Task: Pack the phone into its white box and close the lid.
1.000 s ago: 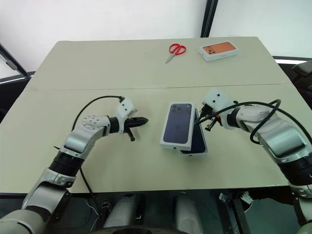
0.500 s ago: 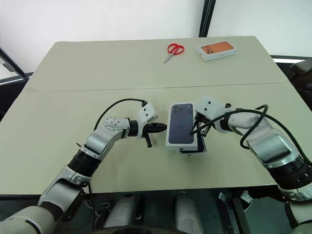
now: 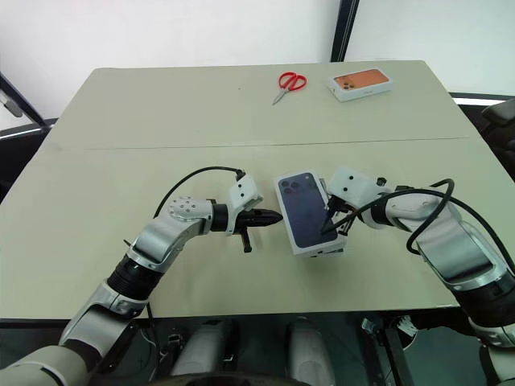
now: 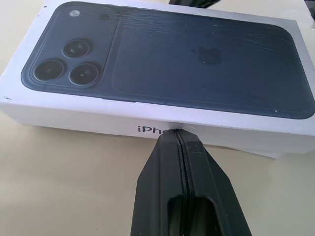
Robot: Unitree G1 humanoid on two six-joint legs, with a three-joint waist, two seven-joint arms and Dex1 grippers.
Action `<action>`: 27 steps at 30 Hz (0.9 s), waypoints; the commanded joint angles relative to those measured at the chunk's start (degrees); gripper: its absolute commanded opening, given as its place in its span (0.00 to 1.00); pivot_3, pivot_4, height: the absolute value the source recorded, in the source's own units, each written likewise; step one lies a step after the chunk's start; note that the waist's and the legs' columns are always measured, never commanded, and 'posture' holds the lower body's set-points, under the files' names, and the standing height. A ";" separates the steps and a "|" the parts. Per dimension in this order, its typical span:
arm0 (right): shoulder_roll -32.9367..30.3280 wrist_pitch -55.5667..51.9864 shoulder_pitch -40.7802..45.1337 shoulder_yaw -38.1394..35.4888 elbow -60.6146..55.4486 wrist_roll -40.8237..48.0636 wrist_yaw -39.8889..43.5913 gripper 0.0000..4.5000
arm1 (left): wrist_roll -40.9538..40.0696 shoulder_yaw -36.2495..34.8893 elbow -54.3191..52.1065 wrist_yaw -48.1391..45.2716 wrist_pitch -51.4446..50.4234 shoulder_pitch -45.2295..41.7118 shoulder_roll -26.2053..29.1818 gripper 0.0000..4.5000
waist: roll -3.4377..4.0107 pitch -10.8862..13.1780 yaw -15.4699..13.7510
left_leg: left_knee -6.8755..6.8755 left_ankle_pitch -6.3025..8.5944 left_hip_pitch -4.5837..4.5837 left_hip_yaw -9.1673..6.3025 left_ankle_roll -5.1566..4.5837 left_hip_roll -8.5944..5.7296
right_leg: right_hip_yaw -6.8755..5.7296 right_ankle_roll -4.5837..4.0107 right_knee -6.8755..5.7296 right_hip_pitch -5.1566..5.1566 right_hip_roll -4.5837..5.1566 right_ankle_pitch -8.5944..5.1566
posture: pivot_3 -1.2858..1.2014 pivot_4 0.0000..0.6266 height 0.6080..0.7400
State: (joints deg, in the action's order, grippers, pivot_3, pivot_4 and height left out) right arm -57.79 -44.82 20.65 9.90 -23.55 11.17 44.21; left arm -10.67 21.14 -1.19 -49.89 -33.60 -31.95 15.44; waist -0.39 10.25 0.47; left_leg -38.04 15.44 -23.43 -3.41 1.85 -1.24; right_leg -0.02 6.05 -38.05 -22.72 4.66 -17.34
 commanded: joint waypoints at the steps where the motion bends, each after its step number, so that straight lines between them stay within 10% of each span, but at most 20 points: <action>1: -0.65 0.52 -0.67 -1.38 -3.24 -0.43 1.04 0.01 | -0.90 -0.22 -1.48 0.20 0.76 -1.82 -1.63 0.00 | 0.00 0.00 -0.03 | 0.00 0.00 0.00 0.00 0.00 0.00 | 0.00 0.00 0.00 0.00 0.00 0.00 | 0.52 0.24 1.00; 27: 0.10 -1.64 -3.11 -3.15 -4.29 -1.51 1.38 0.01 | 0.26 -0.32 2.85 1.30 2.94 -3.57 -3.45 0.00 | 0.00 0.00 0.00 | -0.01 0.00 0.02 0.00 0.00 -0.01 | 0.00 0.00 -0.01 0.02 -0.01 0.00 | 0.52 0.24 1.00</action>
State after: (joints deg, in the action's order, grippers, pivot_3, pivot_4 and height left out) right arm -57.87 -47.20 17.64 7.68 -24.78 9.50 45.20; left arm -10.44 21.16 2.84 -48.80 -32.15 -34.15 12.97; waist -0.39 10.25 0.47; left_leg -38.05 15.44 -23.41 -3.41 1.85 -1.26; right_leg -0.02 6.05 -38.06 -22.70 4.65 -17.34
